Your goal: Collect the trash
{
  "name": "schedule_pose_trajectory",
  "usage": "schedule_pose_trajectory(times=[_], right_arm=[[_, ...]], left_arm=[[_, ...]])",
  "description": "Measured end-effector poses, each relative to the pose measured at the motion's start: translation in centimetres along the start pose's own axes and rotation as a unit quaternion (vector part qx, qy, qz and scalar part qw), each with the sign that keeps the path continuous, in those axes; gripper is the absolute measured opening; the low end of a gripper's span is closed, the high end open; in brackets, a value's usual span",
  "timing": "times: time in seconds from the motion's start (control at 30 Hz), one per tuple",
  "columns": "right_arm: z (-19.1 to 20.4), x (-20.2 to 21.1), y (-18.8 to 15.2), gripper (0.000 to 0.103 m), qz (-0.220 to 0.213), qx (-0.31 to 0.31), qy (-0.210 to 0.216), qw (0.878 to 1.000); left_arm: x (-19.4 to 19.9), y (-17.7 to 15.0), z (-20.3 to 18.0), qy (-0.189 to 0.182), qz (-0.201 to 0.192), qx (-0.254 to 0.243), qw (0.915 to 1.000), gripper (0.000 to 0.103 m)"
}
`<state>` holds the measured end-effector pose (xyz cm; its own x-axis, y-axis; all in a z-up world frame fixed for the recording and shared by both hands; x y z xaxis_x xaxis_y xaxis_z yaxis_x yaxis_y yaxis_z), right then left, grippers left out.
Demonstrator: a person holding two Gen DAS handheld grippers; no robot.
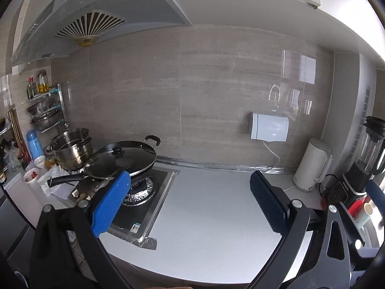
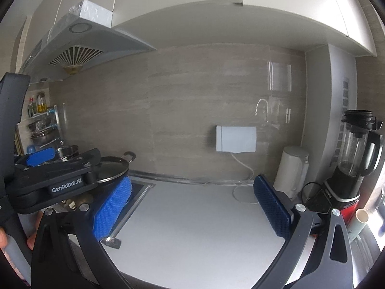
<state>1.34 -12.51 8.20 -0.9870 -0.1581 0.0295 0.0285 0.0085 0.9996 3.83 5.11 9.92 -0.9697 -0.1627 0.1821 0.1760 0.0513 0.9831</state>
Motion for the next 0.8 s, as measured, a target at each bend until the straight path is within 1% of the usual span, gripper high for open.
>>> schedule_pose_trajectory(times=[0.13, 0.8], right_arm=[[0.28, 0.17, 0.03, 0.101, 0.000, 0.001, 0.000, 1.000], [-0.48, 0.28, 0.09, 0.101, -0.001, -0.015, -0.003, 1.000]], left_arm=[[-0.32, -0.22, 0.18, -0.005, 0.005, 0.008, 0.9999, 0.095], [-0.78, -1.09, -0.52, -0.012, 0.020, 0.002, 0.9997, 0.095]])
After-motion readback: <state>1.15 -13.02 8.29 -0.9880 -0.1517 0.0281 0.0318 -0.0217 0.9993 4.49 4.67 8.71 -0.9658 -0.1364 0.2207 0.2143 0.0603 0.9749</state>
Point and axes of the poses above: each gripper's, at about its wrist camera, not at the fingertips, and x roughly against the way its jaws point, z to its left, y to its top, the point moved 10 cm from there along -x, roughly the way its jaws point, and after that the axes turned 14 degrees about -z, right-handed, at the moved point
